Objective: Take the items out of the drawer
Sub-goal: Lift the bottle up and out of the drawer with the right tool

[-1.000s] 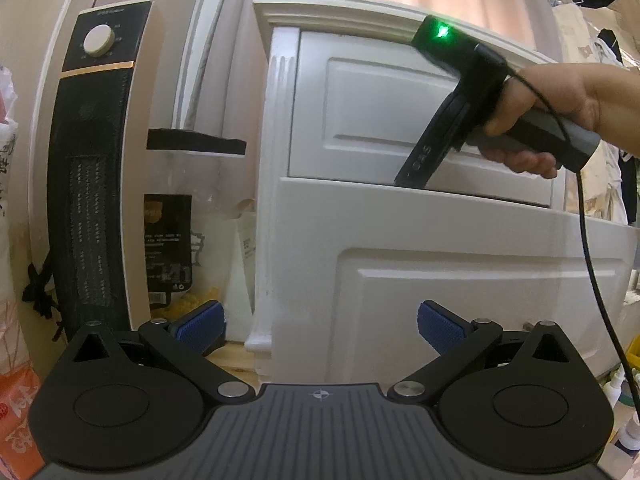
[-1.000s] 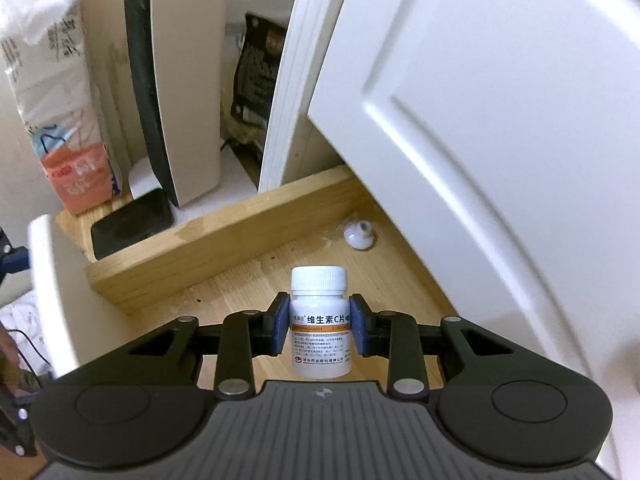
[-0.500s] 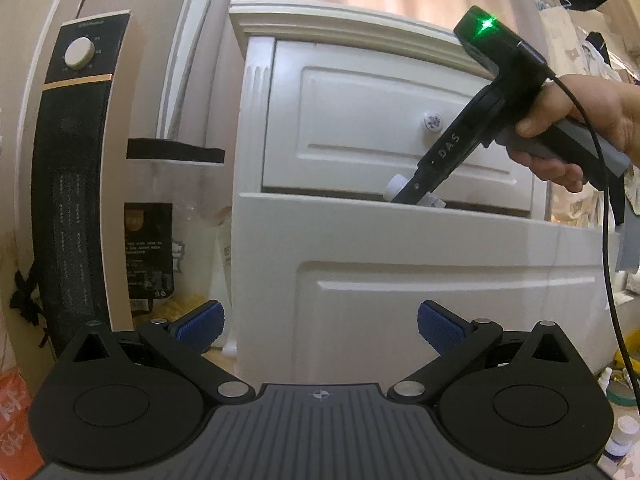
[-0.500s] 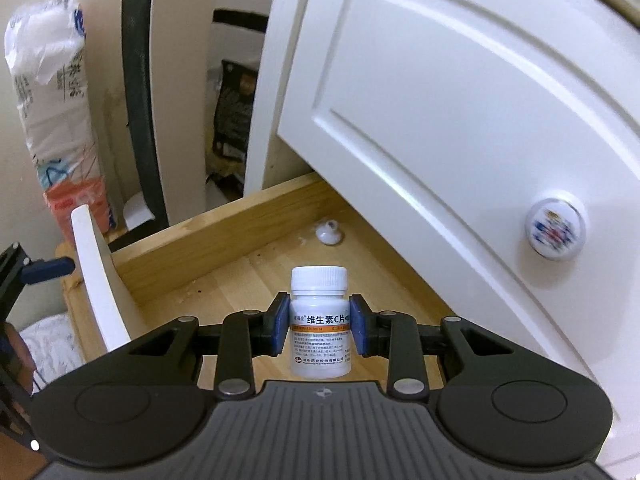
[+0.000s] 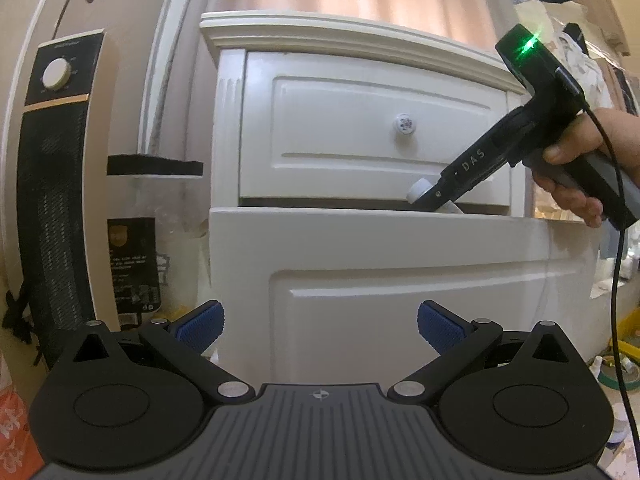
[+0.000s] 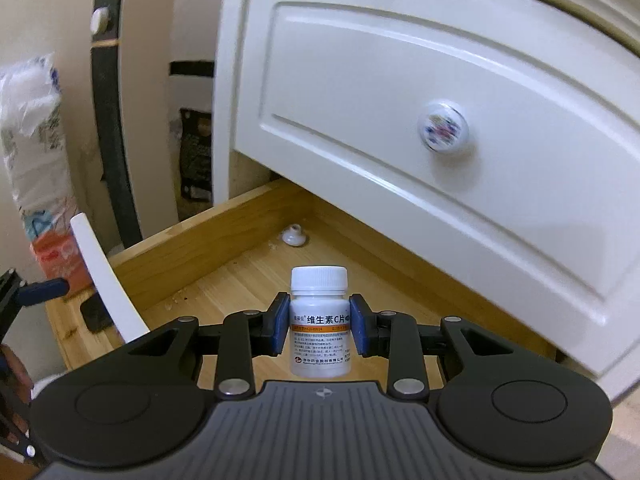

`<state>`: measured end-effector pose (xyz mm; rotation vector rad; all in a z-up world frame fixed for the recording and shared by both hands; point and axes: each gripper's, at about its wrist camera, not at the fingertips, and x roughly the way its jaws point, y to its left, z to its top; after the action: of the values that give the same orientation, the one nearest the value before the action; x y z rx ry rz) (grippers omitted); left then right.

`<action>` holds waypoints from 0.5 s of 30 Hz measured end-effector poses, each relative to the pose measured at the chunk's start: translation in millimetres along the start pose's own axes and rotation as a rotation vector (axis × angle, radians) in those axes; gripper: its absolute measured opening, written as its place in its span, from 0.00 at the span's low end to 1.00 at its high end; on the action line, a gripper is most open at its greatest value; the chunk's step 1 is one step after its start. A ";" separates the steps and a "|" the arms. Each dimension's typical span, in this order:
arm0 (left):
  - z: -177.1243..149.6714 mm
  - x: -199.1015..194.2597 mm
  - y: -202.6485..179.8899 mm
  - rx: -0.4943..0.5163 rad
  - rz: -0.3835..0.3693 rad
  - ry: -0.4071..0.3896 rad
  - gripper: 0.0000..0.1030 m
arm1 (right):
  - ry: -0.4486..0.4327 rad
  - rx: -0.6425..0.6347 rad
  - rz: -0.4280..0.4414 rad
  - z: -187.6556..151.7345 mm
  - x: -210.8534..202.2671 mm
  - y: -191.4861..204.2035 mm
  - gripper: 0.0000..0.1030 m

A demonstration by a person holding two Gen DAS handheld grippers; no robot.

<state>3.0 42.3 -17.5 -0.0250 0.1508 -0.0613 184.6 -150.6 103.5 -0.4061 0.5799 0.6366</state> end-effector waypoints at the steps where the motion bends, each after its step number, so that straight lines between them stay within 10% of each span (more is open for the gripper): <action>1: 0.0 -0.5 0.0 0.001 -0.002 0.000 1.00 | -0.009 0.008 -0.008 -3.4 -1.4 -0.7 0.31; 15: -1.8 -4.7 -0.7 0.012 -0.023 0.001 1.00 | -0.277 0.131 -0.131 -49.9 -28.5 18.5 0.31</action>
<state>-1.9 41.8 -18.6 -0.0147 0.1508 -0.0851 134.9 -175.2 79.5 -0.2258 0.3253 0.5152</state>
